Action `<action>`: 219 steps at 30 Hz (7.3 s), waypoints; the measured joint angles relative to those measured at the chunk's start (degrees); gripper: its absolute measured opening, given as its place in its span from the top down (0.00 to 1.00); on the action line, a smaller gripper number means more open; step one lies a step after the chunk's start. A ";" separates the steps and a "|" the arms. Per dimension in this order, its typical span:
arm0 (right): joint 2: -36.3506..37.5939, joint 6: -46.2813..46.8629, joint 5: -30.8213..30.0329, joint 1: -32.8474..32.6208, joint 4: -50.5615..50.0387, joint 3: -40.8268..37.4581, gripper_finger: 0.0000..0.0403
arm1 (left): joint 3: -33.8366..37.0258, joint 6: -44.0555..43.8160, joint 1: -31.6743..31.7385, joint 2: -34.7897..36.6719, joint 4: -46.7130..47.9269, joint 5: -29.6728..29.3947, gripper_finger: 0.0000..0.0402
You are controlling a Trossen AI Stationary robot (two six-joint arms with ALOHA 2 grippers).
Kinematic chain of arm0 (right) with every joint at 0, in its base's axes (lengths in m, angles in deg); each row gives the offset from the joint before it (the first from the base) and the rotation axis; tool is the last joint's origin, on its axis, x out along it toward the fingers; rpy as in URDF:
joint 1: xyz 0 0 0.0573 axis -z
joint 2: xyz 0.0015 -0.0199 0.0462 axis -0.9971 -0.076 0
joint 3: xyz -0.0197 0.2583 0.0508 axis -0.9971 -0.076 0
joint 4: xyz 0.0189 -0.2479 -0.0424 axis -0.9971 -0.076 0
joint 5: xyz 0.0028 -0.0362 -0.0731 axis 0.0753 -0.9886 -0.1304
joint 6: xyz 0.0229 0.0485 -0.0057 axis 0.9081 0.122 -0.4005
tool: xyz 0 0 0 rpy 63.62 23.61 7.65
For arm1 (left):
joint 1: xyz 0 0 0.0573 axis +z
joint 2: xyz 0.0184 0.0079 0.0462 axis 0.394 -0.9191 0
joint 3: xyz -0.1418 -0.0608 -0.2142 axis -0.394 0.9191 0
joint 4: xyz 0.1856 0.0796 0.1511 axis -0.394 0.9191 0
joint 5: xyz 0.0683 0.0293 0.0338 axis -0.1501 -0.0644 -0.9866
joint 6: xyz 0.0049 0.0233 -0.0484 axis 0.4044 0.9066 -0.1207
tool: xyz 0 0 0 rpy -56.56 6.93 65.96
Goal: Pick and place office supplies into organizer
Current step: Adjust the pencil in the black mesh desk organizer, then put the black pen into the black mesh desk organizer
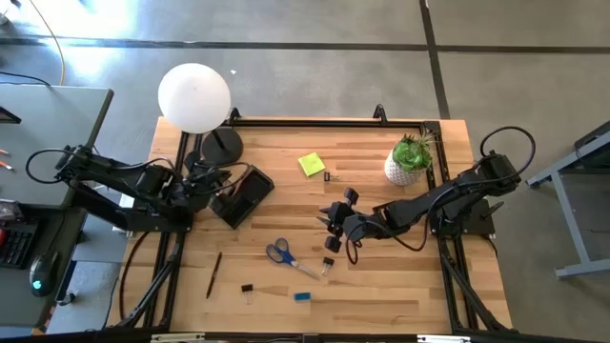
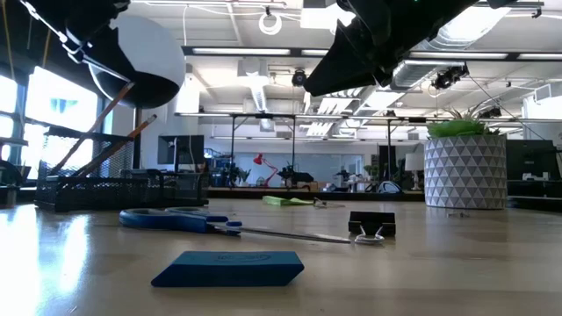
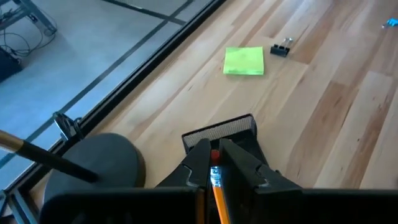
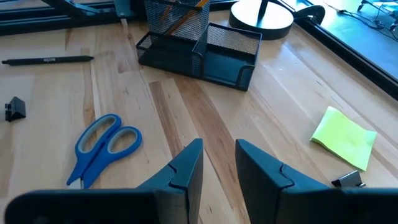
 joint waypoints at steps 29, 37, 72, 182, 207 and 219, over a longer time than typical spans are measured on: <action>0.00 -0.42 -0.39 0.04 1.44 0.00 0.78 | 2.41 3.91 0.09 2.89 -6.34 -0.92 0.96; 0.00 -0.42 -0.39 0.04 1.36 0.00 0.78 | 2.41 3.80 0.09 2.89 -6.34 -0.06 0.96; 0.00 -0.42 -0.20 0.07 1.29 0.00 0.78 | 2.38 3.10 0.09 2.89 -6.32 0.38 0.96; -0.02 2.07 0.48 -0.02 1.22 0.00 0.78 | 2.36 10.33 0.08 2.84 -22.56 11.53 0.60; -9.36 1.18 10.64 -0.13 15.68 0.02 0.78 | 2.36 19.77 -0.43 3.72 -26.40 36.56 0.60; -10.34 0.58 10.95 -0.54 16.27 0.02 0.78 | 2.32 1.43 -14.68 4.12 -14.75 34.32 0.63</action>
